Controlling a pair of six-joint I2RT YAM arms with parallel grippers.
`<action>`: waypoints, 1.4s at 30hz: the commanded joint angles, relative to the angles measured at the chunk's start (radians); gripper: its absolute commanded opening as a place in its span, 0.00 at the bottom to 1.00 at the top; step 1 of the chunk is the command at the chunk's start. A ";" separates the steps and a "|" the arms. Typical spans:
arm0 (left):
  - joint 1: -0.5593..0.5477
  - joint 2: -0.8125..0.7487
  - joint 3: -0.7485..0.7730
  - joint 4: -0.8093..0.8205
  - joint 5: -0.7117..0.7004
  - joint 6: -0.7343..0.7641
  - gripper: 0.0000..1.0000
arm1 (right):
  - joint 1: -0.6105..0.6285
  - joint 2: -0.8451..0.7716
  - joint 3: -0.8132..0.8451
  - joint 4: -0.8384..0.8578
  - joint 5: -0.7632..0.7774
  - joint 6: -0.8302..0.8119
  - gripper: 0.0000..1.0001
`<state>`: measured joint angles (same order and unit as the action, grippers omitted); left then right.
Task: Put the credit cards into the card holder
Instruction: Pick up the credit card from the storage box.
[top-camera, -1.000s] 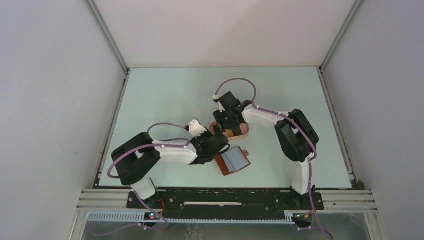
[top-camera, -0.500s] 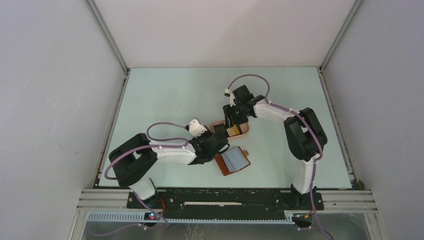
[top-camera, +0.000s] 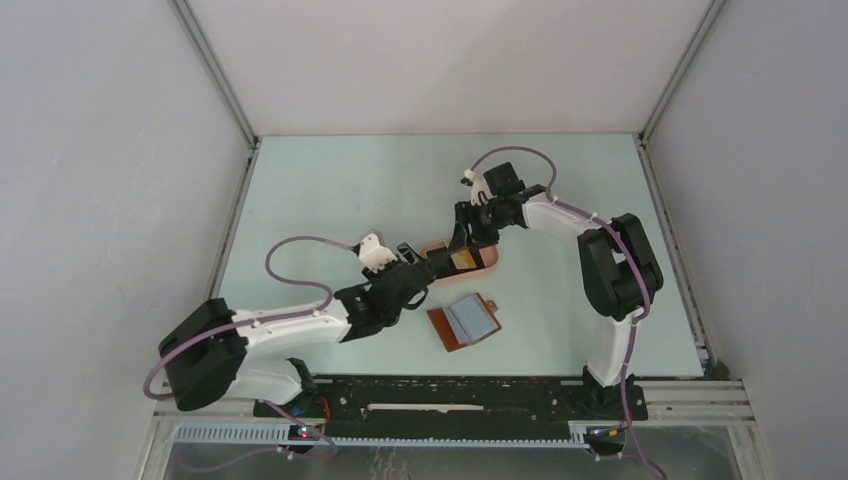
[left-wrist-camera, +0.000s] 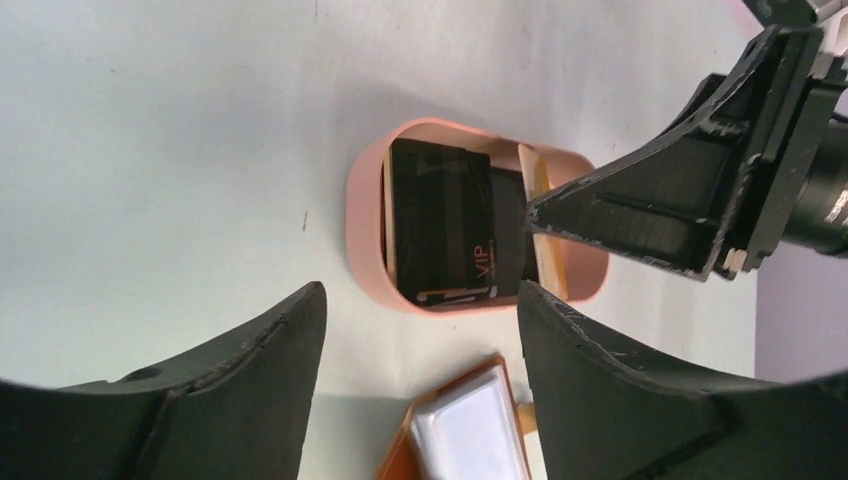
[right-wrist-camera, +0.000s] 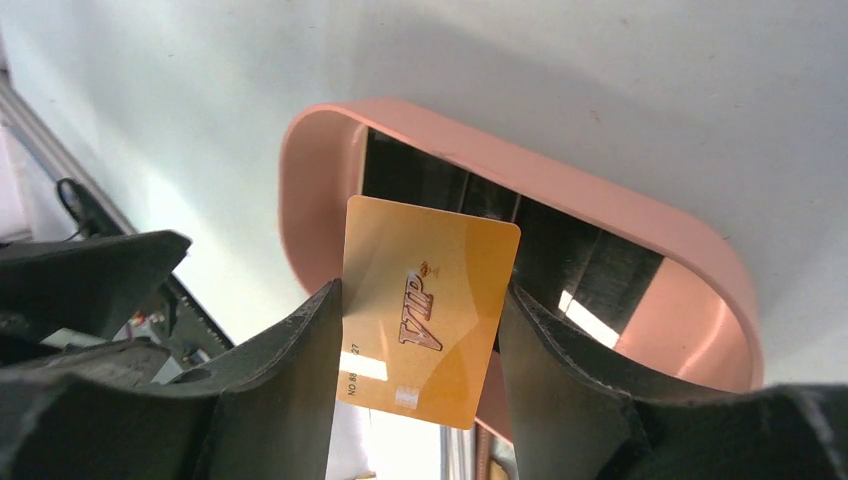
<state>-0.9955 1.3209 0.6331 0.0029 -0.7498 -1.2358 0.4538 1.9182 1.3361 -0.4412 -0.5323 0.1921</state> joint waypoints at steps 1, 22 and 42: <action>0.052 -0.101 -0.121 0.213 0.222 0.165 0.77 | -0.021 -0.036 -0.005 0.033 -0.128 0.053 0.54; 0.157 0.064 -0.064 0.540 0.641 0.122 0.68 | -0.053 -0.039 -0.011 0.050 -0.239 0.112 0.54; 0.194 0.265 0.057 0.528 0.583 0.116 0.13 | -0.029 -0.080 -0.012 0.041 -0.223 0.094 0.54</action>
<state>-0.8154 1.5791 0.6327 0.5137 -0.1444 -1.1286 0.4107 1.9053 1.3266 -0.4129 -0.7555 0.2935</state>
